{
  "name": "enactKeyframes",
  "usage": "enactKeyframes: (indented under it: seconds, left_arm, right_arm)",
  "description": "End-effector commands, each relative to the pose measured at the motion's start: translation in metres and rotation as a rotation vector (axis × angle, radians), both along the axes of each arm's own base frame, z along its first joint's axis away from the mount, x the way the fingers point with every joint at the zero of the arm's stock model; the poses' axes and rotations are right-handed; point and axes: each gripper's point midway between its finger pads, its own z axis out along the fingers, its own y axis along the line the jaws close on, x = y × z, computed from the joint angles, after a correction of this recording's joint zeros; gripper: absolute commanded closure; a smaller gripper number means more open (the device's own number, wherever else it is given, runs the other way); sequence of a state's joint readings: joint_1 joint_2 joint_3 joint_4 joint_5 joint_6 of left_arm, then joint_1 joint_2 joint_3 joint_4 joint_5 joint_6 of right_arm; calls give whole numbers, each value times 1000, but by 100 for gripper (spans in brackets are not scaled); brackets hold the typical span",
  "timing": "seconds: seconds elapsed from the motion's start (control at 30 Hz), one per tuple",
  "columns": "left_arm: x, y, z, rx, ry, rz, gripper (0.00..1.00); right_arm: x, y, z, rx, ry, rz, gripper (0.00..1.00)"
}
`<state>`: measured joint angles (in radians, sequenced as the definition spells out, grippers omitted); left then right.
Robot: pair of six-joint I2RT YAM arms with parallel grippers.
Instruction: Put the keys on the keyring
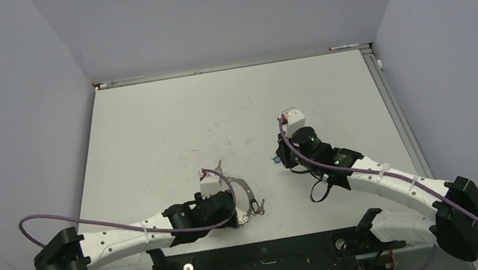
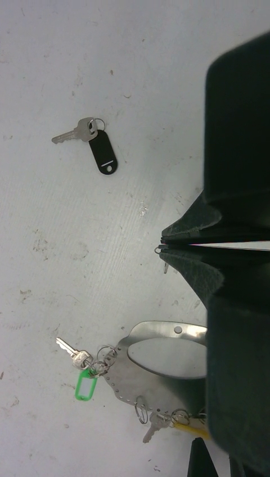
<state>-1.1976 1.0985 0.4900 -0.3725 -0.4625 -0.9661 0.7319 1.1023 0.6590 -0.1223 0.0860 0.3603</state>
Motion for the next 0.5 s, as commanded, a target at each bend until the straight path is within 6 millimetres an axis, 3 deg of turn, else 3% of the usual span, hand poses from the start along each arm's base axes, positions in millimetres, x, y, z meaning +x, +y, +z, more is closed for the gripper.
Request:
enactKeyframes:
  seconds: [0.0, 0.17, 0.47]
  left_arm:
    - [-8, -12, 22, -9, 50, 20, 44]
    - [-14, -32, 41, -56, 49, 3, 46]
    - [-22, -54, 35, -117, 143, 59, 48]
  right_arm:
    - [3, -8, 13, 15, -42, -39, 95]
    - [3, -15, 13, -1, -49, -64, 95]
    - [-1, -26, 20, -23, -71, -80, 95]
